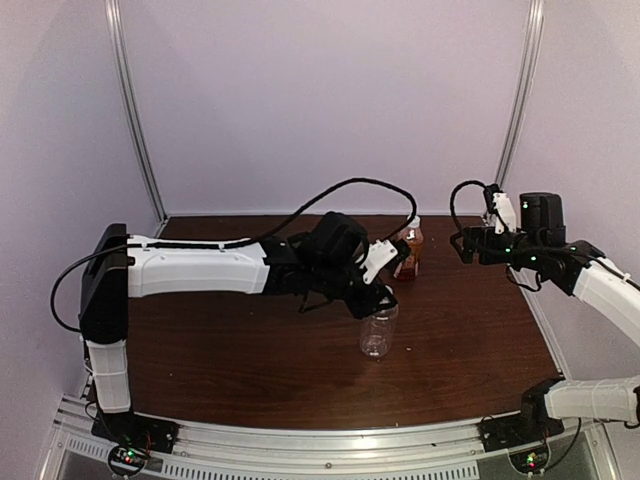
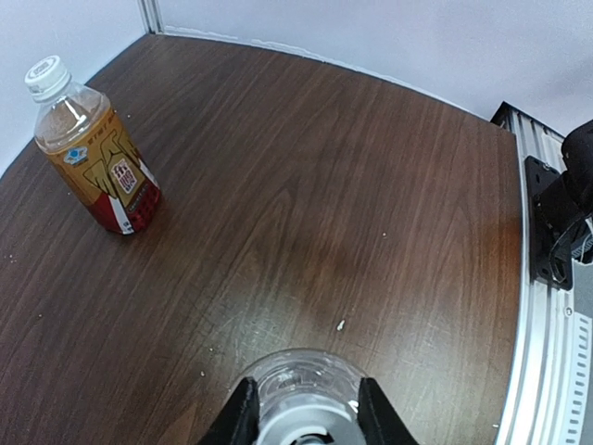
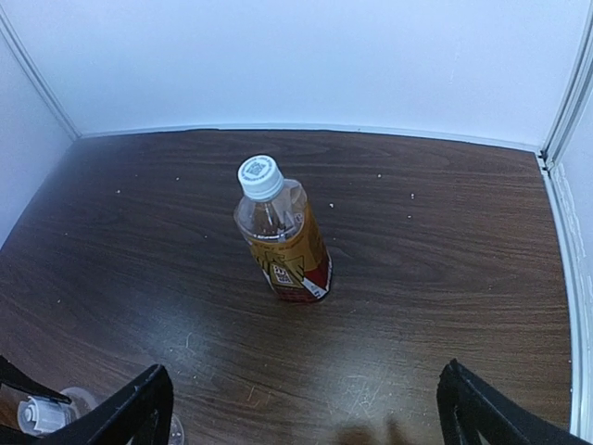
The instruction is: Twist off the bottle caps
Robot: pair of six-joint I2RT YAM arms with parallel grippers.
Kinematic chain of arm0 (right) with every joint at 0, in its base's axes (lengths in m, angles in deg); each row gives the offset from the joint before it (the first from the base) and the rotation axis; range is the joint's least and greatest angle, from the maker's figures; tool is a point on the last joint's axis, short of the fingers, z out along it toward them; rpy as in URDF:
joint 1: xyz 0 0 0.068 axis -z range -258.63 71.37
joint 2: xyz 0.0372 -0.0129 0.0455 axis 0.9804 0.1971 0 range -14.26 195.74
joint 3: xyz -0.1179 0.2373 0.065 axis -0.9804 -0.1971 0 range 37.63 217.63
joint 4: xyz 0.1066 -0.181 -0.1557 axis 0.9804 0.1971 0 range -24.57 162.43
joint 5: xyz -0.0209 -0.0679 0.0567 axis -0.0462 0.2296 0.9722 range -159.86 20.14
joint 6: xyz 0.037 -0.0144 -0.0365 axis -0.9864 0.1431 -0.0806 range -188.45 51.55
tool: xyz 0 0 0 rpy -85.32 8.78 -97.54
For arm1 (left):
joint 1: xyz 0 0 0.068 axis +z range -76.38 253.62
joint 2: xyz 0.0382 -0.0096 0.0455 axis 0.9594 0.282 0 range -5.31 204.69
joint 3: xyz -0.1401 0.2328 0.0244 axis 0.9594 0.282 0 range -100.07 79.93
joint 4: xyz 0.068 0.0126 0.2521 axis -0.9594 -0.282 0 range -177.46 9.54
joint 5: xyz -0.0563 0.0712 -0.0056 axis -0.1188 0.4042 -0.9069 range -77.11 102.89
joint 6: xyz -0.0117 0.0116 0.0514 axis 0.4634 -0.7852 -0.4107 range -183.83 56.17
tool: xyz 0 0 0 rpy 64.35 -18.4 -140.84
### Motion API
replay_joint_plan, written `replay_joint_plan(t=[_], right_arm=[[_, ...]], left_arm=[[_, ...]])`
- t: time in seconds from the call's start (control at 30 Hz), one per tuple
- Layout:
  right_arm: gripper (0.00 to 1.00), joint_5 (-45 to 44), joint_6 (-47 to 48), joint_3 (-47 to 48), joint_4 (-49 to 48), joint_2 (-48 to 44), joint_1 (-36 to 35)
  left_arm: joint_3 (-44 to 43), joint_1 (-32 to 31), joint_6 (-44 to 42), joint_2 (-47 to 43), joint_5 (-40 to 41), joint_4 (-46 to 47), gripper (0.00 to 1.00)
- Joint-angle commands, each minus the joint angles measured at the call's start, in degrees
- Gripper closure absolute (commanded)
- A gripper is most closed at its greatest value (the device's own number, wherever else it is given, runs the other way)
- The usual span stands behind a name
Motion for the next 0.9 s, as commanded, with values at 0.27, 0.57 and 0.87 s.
replay_joint_plan(t=[0.27, 0.57, 0.87], right_arm=[[0.00, 13.93, -2.19, -5.77, -10.98, -7.04, -1.05], [0.00, 26.94, -0.37, -5.58, -16.37, -5.82, -7.32], [0.00, 23.34, 7.56, 2.27, -12.19, 0.82, -19.76]], left_arm=[[7.56, 2.77, 4.50, -14.88, -0.09, 8.89, 0.90], [13.94, 10.16, 15.08, -25.78, -8.55, 13.77, 0.90], [13.57, 11.52, 18.45, -28.46, -13.87, 14.53, 0.89]])
